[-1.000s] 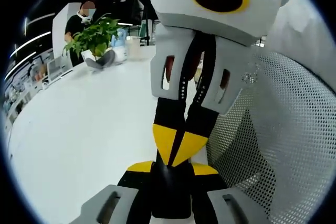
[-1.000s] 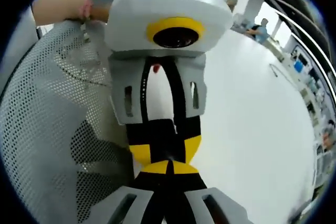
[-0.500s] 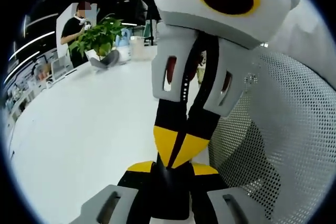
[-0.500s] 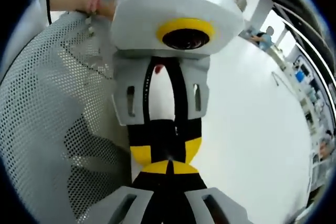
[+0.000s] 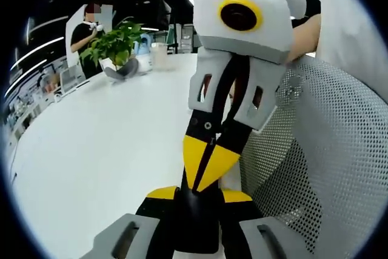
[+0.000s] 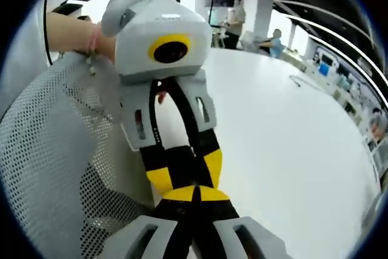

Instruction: Press the specified remote control buttons in sequence, fully releasing each button before pressing the next.

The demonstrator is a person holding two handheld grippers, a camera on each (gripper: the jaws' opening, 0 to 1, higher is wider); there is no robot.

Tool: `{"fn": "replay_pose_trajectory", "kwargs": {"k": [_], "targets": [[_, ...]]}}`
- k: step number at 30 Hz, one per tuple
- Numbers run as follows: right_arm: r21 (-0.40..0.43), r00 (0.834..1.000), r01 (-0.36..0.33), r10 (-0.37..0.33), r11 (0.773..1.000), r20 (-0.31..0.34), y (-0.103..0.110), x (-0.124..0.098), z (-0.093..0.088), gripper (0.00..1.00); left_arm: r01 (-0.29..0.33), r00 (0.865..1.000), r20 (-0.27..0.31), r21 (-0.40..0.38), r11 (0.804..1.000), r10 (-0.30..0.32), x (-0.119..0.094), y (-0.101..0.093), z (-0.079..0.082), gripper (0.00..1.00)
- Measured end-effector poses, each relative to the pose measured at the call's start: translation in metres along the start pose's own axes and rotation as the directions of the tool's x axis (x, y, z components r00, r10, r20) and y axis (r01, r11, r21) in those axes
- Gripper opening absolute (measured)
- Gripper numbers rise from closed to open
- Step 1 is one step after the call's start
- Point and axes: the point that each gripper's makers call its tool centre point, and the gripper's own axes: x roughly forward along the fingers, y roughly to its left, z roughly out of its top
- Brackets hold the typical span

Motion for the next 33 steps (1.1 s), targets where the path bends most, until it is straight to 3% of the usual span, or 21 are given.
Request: {"fn": "replay_pose_trajectory", "kwargs": {"k": [10, 19, 22, 29, 33], "targets": [[-0.025, 0.999, -0.041, 0.041, 0.999, -0.007, 0.003, -0.001, 0.000, 0.00, 0.002, 1.000, -0.003, 0.003, 1.000, -0.002, 0.001, 0.000, 0.000, 0.25], [-0.035, 0.997, -0.074, 0.073, 0.997, -0.020, 0.007, -0.004, -0.002, 0.07, -0.002, 1.000, -0.009, -0.004, 1.000, 0.002, 0.001, 0.001, -0.001, 0.25], [-0.083, 0.994, -0.101, 0.097, 0.991, -0.042, 0.009, -0.009, -0.009, 0.10, -0.007, 1.000, -0.015, -0.006, 1.000, 0.007, 0.001, -0.001, -0.001, 0.25], [-0.067, 0.993, -0.107, 0.104, 0.992, -0.048, -0.002, -0.017, -0.021, 0.17, -0.011, 1.000, -0.017, -0.009, 1.000, 0.011, 0.001, -0.001, 0.000, 0.25], [-0.095, 0.992, -0.104, 0.096, 0.990, -0.083, -0.006, -0.017, -0.030, 0.22, -0.015, 1.000, -0.022, -0.009, 1.000, 0.015, 0.001, -0.001, -0.001, 0.25]]}}
